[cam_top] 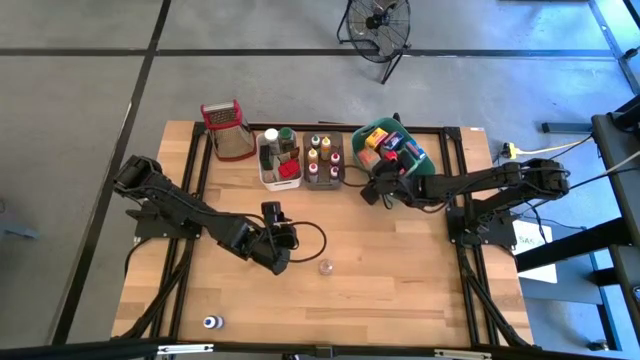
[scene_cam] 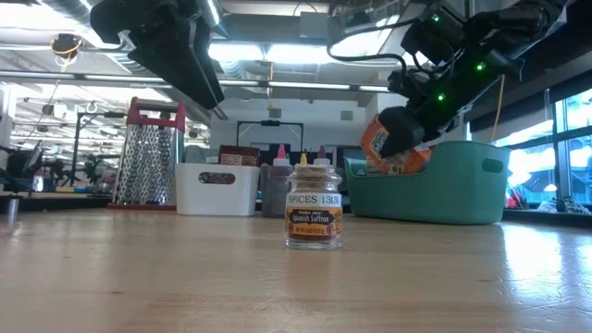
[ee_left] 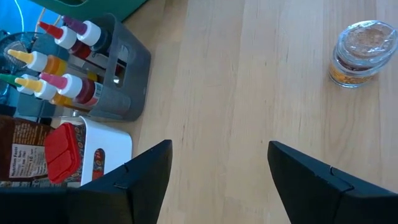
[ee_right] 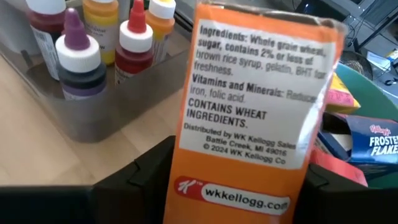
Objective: Pick & Place Kitchen Items
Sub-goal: Put the orange cereal box into the right green bin
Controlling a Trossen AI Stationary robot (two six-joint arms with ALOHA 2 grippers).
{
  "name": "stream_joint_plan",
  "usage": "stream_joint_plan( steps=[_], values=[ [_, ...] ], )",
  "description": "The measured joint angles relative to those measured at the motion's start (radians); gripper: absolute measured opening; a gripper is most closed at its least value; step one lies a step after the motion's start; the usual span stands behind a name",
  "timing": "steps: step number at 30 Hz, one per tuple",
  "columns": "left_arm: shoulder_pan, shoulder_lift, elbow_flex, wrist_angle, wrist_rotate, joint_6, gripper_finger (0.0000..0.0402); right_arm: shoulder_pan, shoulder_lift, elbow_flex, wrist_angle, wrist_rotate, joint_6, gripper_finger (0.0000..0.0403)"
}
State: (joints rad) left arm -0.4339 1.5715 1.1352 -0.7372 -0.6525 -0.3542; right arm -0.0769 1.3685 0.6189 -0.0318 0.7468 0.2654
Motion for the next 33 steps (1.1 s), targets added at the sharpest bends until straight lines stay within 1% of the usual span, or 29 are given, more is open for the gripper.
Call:
stream_joint_plan(
  steps=[11,18,24,28,33],
  values=[
    [0.000,0.000,0.000,0.000,0.000,0.000,0.0260,0.034,0.000,0.000,-0.073,0.005,0.023,0.0209],
    [0.000,0.000,0.000,0.000,0.002,0.000,0.0261,0.033,0.000,0.000,-0.089,-0.057,0.068,0.0211],
    [0.000,0.000,0.000,0.000,0.004,0.000,0.0262,0.034,0.000,0.000,-0.134,-0.075,0.121,0.0237],
    [0.000,0.000,0.000,0.000,0.004,0.000,0.0261,0.034,0.000,0.000,-0.152,-0.078,0.124,0.0259],
    [0.000,0.000,0.000,0.000,0.004,0.000,0.0260,0.034,0.000,0.000,-0.150,-0.077,0.121,0.0265]
  ],
)
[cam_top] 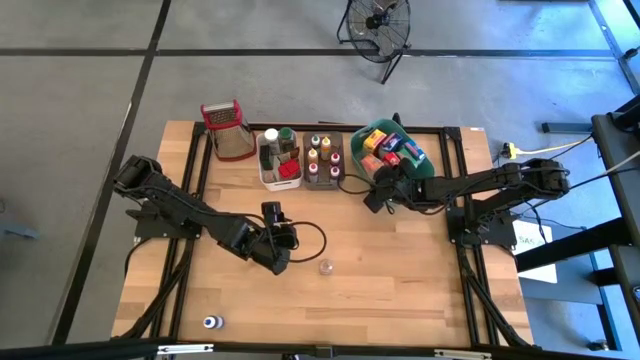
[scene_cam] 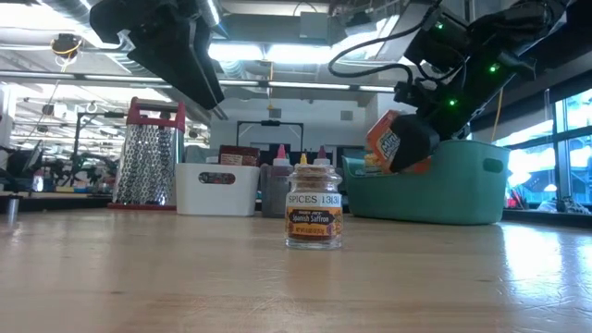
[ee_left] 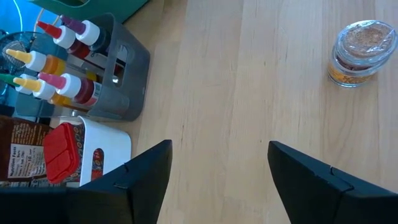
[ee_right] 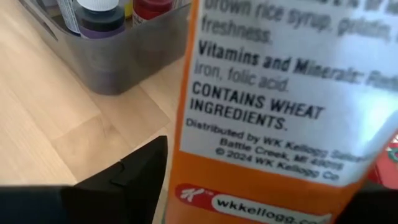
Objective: Pick & Place Kitchen Items
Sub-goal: Put the orange cereal box into the right green bin
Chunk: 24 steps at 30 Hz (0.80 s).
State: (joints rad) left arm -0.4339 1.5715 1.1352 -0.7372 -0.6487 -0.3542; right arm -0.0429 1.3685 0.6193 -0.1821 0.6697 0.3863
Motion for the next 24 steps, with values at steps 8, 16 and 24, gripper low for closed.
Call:
stream_joint_plan(
  steps=[8,16,24],
  values=[
    [0.000,0.000,0.000,0.000,0.000,0.000,0.0260,0.000,0.000,0.000,-0.002,0.039,-0.010,0.0265],
    [0.000,0.000,0.000,0.000,0.000,0.000,0.0262,0.020,0.000,0.000,-0.002,0.136,-0.035,0.0265],
    [0.000,0.000,0.000,0.000,0.000,0.000,0.0262,0.060,-0.001,0.000,-0.002,0.218,-0.046,0.0265]
  ],
)
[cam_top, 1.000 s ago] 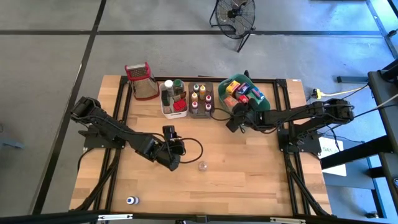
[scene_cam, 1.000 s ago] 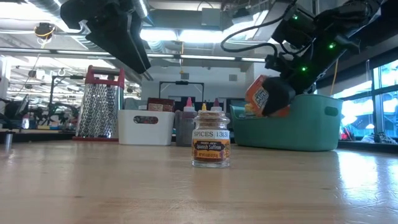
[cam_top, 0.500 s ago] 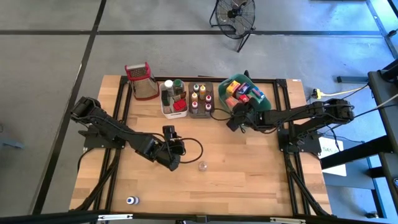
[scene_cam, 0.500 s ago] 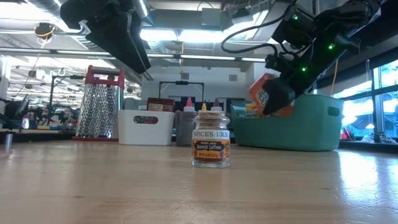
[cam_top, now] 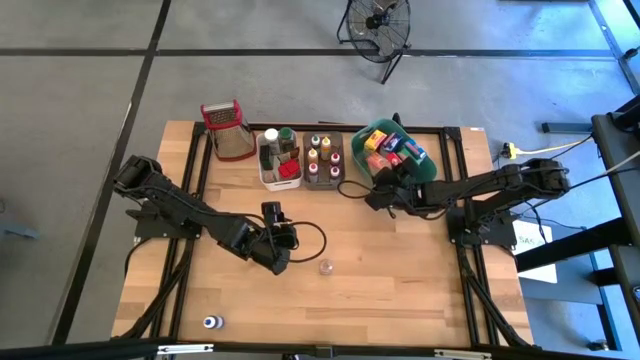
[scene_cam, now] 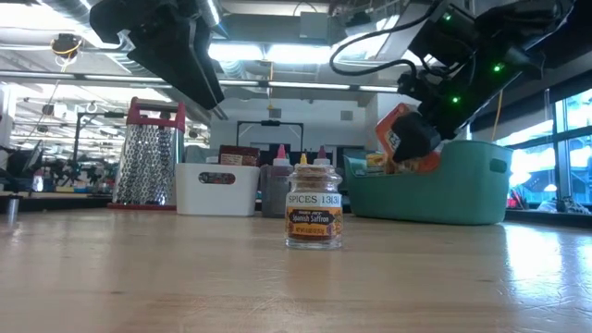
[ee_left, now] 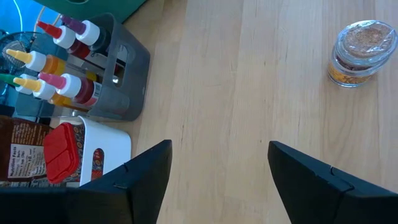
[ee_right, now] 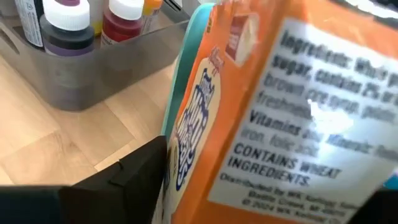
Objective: Pick & Place Kitchen Items
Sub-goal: Put the orange cereal box into the right green bin
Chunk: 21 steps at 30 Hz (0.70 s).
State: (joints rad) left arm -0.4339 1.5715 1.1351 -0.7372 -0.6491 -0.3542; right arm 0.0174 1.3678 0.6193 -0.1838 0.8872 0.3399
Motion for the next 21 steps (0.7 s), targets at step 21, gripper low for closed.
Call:
stream_joint_plan(
  steps=[21],
  values=[
    [0.000,0.000,0.000,0.000,0.014,0.000,0.0261,0.050,-0.001,0.002,-0.056,-0.009,0.049,0.0269]
  ],
)
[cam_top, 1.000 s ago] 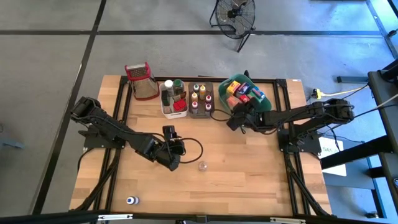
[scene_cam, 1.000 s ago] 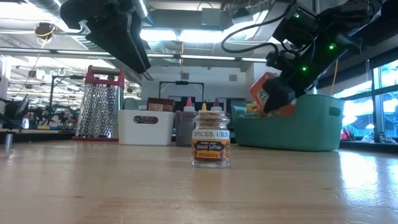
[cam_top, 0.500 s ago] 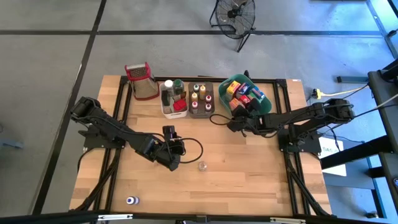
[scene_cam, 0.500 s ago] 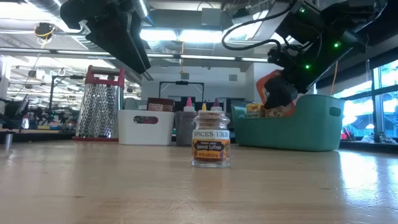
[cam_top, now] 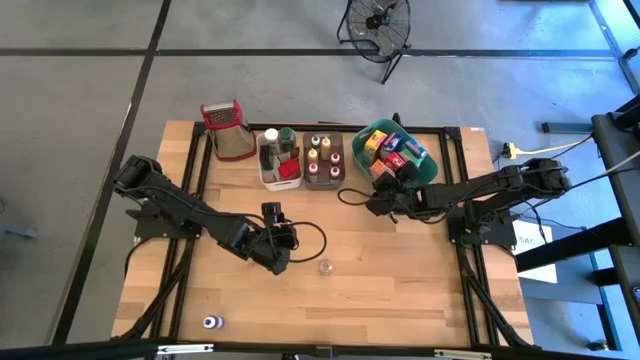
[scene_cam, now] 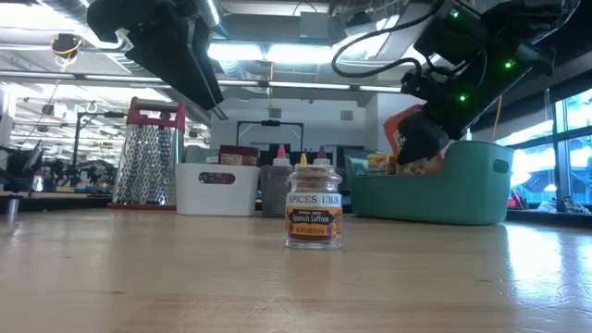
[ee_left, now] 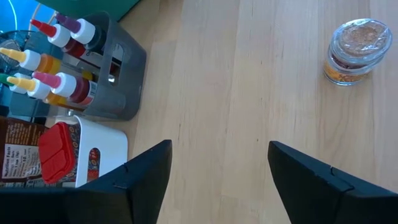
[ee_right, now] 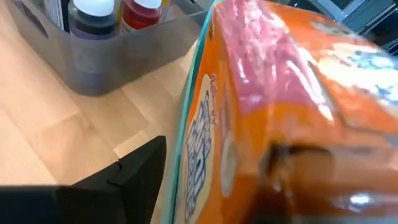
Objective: Pick & Place Kitchen Items
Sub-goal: Put the orange cereal box into the right green bin
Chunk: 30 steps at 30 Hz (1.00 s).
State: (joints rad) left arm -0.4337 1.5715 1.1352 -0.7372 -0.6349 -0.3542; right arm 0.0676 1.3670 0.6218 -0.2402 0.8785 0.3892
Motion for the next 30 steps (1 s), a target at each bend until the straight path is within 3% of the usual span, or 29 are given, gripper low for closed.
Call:
stream_joint_plan(
  steps=[12,30],
  values=[
    [0.000,0.000,0.000,0.000,0.001,0.000,0.0262,0.020,0.000,0.082,-0.103,0.027,0.024,0.0303],
    [0.000,0.000,0.000,0.000,0.000,0.000,0.0260,0.020,0.000,0.216,-0.355,0.035,0.019,0.0305]
  ],
)
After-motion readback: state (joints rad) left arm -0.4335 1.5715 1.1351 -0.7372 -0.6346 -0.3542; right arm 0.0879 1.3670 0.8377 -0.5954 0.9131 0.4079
